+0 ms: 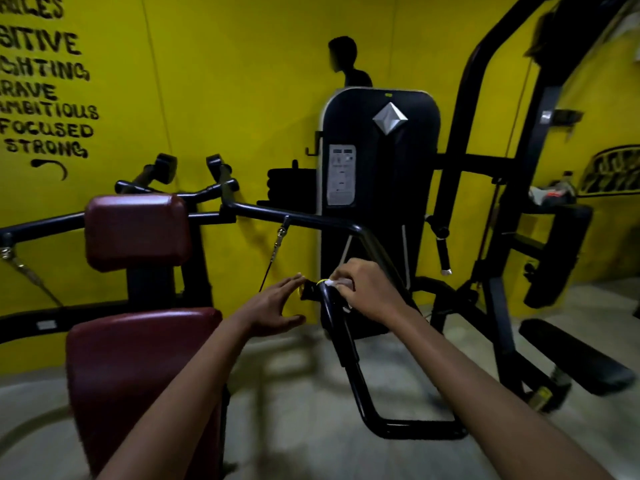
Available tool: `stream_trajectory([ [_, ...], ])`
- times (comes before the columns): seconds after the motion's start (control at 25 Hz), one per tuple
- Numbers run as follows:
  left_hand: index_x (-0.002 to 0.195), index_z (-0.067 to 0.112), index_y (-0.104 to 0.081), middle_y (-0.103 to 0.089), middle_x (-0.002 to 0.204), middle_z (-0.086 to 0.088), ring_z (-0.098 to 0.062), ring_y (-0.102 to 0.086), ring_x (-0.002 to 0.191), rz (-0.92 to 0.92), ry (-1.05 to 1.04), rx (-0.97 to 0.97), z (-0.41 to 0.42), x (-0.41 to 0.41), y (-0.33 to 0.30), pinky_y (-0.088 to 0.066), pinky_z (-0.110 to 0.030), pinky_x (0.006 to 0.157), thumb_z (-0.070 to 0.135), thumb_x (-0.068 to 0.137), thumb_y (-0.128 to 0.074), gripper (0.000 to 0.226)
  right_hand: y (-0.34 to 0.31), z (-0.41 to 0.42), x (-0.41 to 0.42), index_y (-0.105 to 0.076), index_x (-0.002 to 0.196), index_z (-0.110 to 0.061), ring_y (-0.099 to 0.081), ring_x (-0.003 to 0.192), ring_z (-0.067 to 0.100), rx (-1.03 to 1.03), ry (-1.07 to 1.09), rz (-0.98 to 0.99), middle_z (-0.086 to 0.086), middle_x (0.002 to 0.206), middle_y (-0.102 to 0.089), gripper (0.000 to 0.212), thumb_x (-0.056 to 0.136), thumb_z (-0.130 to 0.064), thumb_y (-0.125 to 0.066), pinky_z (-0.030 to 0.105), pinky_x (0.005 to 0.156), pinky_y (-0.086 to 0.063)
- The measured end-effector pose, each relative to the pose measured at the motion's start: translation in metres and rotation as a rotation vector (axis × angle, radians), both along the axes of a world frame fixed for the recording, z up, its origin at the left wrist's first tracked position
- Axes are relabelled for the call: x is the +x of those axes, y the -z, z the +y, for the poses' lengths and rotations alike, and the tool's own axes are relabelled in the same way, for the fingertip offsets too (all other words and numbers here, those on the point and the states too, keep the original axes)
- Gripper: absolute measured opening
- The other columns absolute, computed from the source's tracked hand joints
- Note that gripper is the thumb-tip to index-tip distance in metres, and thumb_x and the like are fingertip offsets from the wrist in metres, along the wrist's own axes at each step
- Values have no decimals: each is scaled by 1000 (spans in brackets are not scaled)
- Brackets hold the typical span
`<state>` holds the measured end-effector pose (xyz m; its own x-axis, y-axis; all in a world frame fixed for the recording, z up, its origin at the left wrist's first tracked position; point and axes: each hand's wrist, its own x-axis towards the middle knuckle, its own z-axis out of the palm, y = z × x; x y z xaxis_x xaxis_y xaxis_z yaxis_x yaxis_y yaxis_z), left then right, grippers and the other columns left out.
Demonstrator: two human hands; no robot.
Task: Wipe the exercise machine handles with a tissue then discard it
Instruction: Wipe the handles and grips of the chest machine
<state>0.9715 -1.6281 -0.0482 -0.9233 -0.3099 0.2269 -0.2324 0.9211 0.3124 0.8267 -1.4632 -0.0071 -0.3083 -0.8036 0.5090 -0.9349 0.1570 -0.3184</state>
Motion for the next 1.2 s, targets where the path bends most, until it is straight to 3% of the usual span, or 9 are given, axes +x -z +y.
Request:
stream_trajectory([
  [0.24, 151, 15, -17, -8, 160, 2, -17, -27, 142, 25, 169, -54, -8, -20, 6, -23, -14, 101, 27, 87, -66, 81, 4, -8, 20, -69, 99, -10, -61, 89, 22, 19, 80, 39, 6, 100, -61, 16, 88, -14, -58, 37, 79, -52],
  [0.56, 152, 23, -11, 4, 159, 5, -17, -25, 143, 61, 265, -93, -25, -17, 17, -27, -17, 102, 31, 92, -59, 77, 9, -3, 26, -73, 103, -12, -62, 87, 16, 28, 71, -4, 1, 97, -62, 18, 88, -16, -63, 28, 77, -51],
  [0.64, 152, 24, -8, 8, 159, 7, -17, -25, 142, 73, 258, -89, -24, -17, 20, -28, -17, 101, 32, 92, -59, 79, 11, 2, 27, -73, 102, -12, -61, 84, 15, 39, 59, 10, 2, 95, -62, 18, 88, -16, -64, 27, 75, -51],
  [0.76, 152, 24, -7, 8, 159, 7, -18, -27, 142, 79, 251, -96, -24, -16, 22, -30, -20, 101, 32, 91, -60, 81, 14, 13, 27, -74, 99, -13, -57, 79, 9, 79, 55, 19, 0, 91, -61, 16, 85, -13, -66, 13, 68, -42],
  [0.92, 152, 23, -7, 7, 159, 6, -20, -26, 142, 75, 261, -109, -23, -16, 21, -30, -20, 100, 31, 91, -61, 82, 12, 28, 24, -76, 91, -13, -50, 65, 0, 175, 23, 7, -5, 81, -58, 12, 81, -16, -72, 5, 60, -34],
  [1.08, 151, 21, -7, 7, 159, 3, -21, -21, 144, 61, 243, -89, -18, -15, 18, -30, -24, 105, 29, 91, -61, 82, 9, 40, 23, -77, 83, -13, -56, 68, 5, 236, -9, -43, -4, 75, -60, 8, 75, -16, -77, 15, 59, -44],
  [1.2, 152, 20, -6, 8, 159, 2, -21, -19, 145, 39, 223, -88, -16, -15, 18, -31, -27, 108, 30, 91, -61, 83, 8, 42, 23, -77, 81, -13, -55, 67, 2, 262, -21, -50, -10, 71, -56, 8, 74, -17, -79, 9, 57, -40],
])
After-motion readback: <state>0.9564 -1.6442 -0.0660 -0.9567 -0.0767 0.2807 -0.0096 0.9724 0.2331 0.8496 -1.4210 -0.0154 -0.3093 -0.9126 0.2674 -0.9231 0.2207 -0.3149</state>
